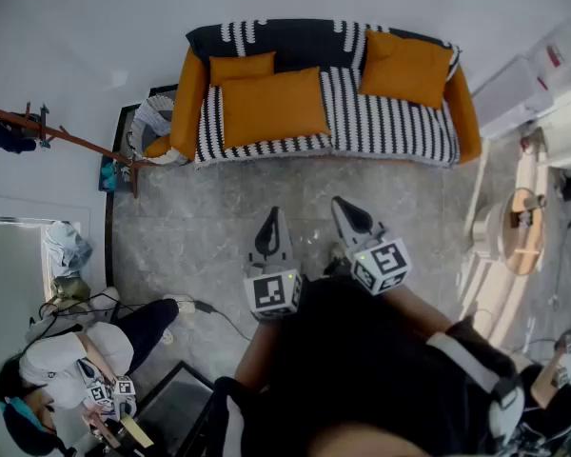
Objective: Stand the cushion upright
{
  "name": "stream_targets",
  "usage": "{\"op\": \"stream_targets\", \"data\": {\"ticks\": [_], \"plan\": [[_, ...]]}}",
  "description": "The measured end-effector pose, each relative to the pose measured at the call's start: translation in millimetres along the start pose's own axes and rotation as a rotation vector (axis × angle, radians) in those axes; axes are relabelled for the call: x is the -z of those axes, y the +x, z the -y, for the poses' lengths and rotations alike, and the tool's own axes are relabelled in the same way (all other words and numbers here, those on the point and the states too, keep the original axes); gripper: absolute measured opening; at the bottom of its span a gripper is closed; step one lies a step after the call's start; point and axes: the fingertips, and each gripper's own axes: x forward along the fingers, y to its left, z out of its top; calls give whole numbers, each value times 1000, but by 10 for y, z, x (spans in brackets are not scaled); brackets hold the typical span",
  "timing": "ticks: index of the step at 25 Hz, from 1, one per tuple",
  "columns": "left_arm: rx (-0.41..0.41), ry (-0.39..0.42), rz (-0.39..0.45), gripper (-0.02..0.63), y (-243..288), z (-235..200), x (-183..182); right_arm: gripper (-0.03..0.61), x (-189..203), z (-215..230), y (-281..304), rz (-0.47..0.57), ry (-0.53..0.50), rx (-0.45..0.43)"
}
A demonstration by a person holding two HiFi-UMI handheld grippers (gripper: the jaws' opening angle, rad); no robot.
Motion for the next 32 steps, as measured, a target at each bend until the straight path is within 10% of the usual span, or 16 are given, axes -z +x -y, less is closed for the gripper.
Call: {"op": "stream_targets", "data": {"ticks": [32], "plan": [[71, -23, -34, -2, -82, -809, 118, -5, 100, -587, 501, 31, 18, 80]]}}
